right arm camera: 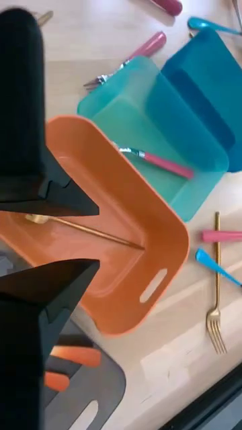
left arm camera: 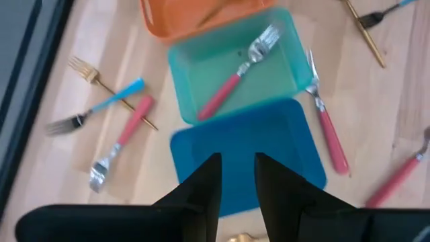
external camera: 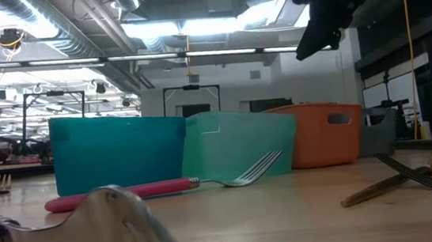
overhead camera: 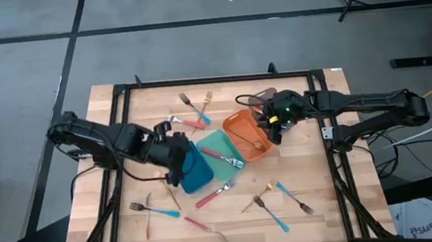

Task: Sort silverware by color (type)
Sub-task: Put the gold fork into the orange bin

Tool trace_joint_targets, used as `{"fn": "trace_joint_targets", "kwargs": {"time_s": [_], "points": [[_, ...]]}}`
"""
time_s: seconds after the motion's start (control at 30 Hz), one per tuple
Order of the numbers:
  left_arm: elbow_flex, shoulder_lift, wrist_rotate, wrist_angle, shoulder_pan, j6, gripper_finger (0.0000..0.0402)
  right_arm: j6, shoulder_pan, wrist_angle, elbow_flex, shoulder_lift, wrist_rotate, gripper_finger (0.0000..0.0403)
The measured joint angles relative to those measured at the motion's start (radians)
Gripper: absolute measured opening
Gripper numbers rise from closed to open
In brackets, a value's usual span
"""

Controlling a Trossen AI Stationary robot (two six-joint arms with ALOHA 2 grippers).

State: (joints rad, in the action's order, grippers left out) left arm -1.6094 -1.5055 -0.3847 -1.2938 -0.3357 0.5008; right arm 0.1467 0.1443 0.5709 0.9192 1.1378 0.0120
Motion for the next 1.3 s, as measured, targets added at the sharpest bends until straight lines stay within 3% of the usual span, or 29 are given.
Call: {"fn": "trace_joint_targets", "kwargs": {"time_s": [0.33, 0.6, 0.77, 1.0, 1.3], "points": [[0.155, -0.001, 0.013, 0.003, -0.08, 0.205, 0.0082, 0.0, -0.014, 0.0, 0.0, 0.0, 0.003, 0.0104], [0.294, -0.001, 0.132, 0.021, -0.093, 0.281, 0.0082, 0.0, -0.014, 0.0, 0.0, 0.001, 0.006, 0.0104], [0.382, -0.002, 0.151, 0.039, -0.094, 0.598, 0.0082, 0.001, -0.014, 0.0, 0.0, 0.001, 0.006, 0.0104], [0.492, -0.002, 0.286, 0.108, -0.092, 1.113, 0.0082, 0.003, -0.013, 0.0, 0.0, 0.001, 0.006, 0.0104], [0.592, -0.002, 0.311, 0.275, -0.099, 1.388, 0.0082, 0.005, -0.013, 0.0, 0.0, 0.001, 0.006, 0.0104]]}}
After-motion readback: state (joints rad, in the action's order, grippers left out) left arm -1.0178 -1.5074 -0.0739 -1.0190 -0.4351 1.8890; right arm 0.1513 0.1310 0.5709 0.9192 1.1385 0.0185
